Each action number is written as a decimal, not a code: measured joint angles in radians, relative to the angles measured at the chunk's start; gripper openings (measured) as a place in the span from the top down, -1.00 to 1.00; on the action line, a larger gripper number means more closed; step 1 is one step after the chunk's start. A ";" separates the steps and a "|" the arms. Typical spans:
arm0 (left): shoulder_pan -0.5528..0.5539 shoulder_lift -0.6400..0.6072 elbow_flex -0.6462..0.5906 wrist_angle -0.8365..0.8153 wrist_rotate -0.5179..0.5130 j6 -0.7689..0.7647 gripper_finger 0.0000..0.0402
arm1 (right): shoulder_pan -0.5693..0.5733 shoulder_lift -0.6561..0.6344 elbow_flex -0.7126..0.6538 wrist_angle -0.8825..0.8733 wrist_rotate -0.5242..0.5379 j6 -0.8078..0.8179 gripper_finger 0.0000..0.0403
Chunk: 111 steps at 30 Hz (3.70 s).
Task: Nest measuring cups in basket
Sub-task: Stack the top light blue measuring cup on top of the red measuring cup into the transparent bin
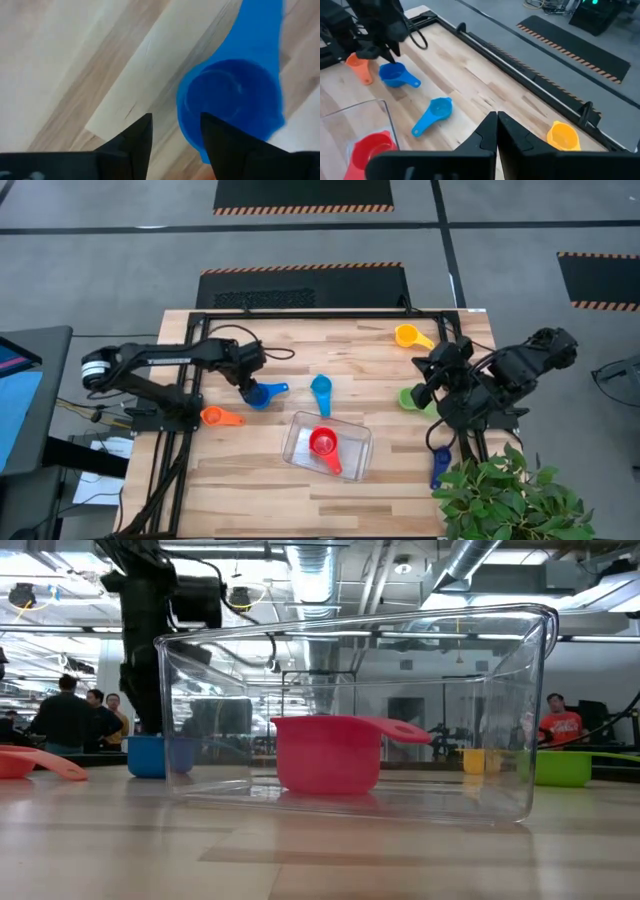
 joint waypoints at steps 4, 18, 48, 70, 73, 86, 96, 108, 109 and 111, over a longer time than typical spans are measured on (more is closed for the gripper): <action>0.000 0.077 0.000 0.024 -0.006 -0.002 0.23 | 0.000 -0.002 0.000 -0.001 0.000 -0.003 0.89; -0.032 0.199 0.001 0.190 0.019 0.016 0.87 | 0.000 -0.002 0.000 -0.001 -0.004 -0.005 0.87; -0.392 0.644 1.209 -0.194 -0.050 1.131 1.00 | 0.061 -0.001 0.000 0.023 -0.027 -0.014 0.89; -0.550 0.852 1.214 -0.162 -0.057 0.948 1.00 | 0.191 0.007 0.001 0.052 -0.076 0.030 0.91; -0.551 0.859 1.212 -0.187 -0.058 0.950 1.00 | 0.214 0.007 0.001 0.054 -0.076 0.031 0.90; -0.539 0.862 1.213 -0.241 -0.062 0.957 0.98 | 0.270 0.007 0.001 0.083 -0.075 0.064 0.90; -0.539 0.862 1.213 -0.276 -0.054 0.950 0.84 | 0.270 0.007 0.001 0.085 -0.075 0.064 0.86; -0.539 0.862 1.213 -0.275 0.026 0.911 0.66 | 0.270 0.007 0.001 0.082 -0.076 0.063 0.88; -0.539 0.862 1.213 -0.276 0.026 0.911 0.65 | 0.270 0.007 0.001 0.082 -0.076 0.062 0.87; -0.539 0.862 1.213 -0.277 0.025 0.910 0.62 | 0.270 0.007 0.001 0.082 -0.076 0.062 0.86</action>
